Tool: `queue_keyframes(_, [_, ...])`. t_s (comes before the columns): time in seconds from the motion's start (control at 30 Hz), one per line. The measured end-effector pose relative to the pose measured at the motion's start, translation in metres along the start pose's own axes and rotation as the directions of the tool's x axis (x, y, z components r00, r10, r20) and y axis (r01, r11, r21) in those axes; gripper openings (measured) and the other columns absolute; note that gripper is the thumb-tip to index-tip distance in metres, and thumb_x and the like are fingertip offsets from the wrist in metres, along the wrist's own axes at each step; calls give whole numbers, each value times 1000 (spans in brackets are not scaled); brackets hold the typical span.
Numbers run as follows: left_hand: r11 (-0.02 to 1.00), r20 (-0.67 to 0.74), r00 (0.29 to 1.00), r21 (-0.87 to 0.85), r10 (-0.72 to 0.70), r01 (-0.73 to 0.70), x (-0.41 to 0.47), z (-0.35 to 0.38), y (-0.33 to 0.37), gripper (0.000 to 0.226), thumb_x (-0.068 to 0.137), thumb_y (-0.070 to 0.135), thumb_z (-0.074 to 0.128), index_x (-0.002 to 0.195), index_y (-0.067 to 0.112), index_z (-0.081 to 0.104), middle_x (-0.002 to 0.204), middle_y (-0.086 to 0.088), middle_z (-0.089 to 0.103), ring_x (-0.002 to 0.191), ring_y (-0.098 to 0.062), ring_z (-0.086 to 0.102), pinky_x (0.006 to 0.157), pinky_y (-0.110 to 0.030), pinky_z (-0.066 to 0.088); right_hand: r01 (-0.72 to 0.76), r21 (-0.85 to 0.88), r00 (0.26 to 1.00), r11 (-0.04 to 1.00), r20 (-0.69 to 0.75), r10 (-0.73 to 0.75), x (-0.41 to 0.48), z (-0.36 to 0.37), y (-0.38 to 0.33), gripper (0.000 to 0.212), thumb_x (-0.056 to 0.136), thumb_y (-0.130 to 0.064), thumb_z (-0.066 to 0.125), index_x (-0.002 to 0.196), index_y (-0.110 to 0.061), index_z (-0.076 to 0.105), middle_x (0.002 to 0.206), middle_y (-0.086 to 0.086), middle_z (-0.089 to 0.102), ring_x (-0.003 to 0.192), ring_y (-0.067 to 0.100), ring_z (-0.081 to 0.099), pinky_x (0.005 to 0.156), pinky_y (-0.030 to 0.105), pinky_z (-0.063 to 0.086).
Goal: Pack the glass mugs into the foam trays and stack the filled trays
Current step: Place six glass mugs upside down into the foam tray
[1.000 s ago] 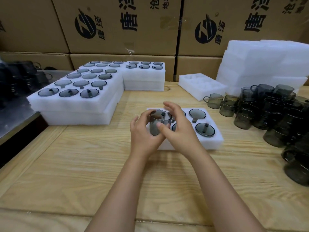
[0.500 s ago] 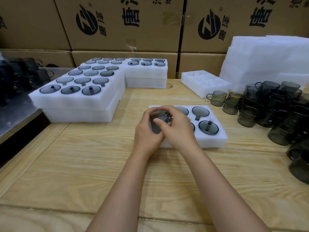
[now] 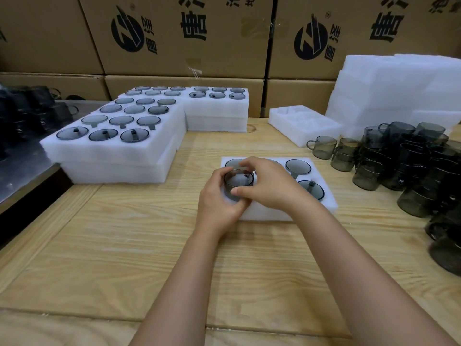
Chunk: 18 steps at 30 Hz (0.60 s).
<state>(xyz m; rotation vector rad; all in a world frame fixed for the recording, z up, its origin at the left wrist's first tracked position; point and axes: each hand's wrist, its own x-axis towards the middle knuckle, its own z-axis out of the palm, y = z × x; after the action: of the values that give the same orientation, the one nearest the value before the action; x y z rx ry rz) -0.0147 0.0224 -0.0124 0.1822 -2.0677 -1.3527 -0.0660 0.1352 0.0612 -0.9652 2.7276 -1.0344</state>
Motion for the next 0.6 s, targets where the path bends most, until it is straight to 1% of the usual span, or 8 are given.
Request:
queue_keyframes(0.07, [999,0,1000,-29,14,-14,1,0,0,59,64,24,75,118,16,53,117,4,61,112,-14,58,97,-37,47,18,-71,999,997,-28,-20,7,-3,-4,70,74,-43,73,135,-24,45,128,-3,51,126,20,35,92,28,34])
queue_keyframes(0.13, [998,-5,1000,-68,-2,2,3,-1,-2,62,65,28,76,120,20,49,124,4,57,118,-14,54,100,-31,44,48,-63,999,997,17,-47,15,-3,-7,74,75,-49,70,138,-25,41,139,-4,42,134,19,23,97,28,28])
queue_keyframes(0.23, [997,-1,1000,-68,-28,28,4,-1,-3,57,64,32,75,115,26,48,117,6,59,111,-7,56,92,-22,43,-99,300,975,949,221,32,25,-2,-12,73,80,-60,59,141,-26,38,148,-4,32,141,16,20,104,30,27])
queue_keyframes(0.27, [996,-3,1000,-86,-27,26,4,-1,-3,55,63,31,74,113,26,50,115,5,61,108,-6,56,91,-20,43,-112,312,979,943,199,50,31,3,-13,71,83,-63,52,142,-25,37,150,-3,30,143,18,16,109,34,23])
queue_keyframes(0.33, [992,4,1000,-127,-25,25,5,0,-3,58,61,32,74,113,22,50,116,-1,61,111,-12,57,95,-29,46,-44,81,997,996,67,39,45,15,-18,67,92,-60,36,144,-18,33,155,1,21,146,22,-3,114,39,6])
queue_keyframes(0.43, [968,76,997,-246,-29,47,6,1,-3,65,60,31,72,119,25,43,121,-4,60,116,-22,58,98,-47,47,-6,-229,991,973,129,37,58,36,-19,69,95,-60,17,147,-15,26,159,7,7,145,25,-13,115,43,-7])
queue_keyframes(0.53, [963,132,990,-259,-40,73,5,-2,-8,106,61,22,73,144,29,9,143,19,34,134,-11,41,104,-24,40,-24,-367,980,930,176,95,59,48,-7,70,93,-61,8,150,-22,18,159,2,0,145,21,-15,112,51,-15])
queue_keyframes(0.6, [984,129,991,-173,-21,43,4,-4,-9,117,57,32,72,145,35,-6,151,20,11,143,-7,19,106,-15,32,6,-463,983,886,166,81,56,54,-2,62,95,-56,5,151,-28,10,159,0,-5,144,21,-18,108,55,-21])
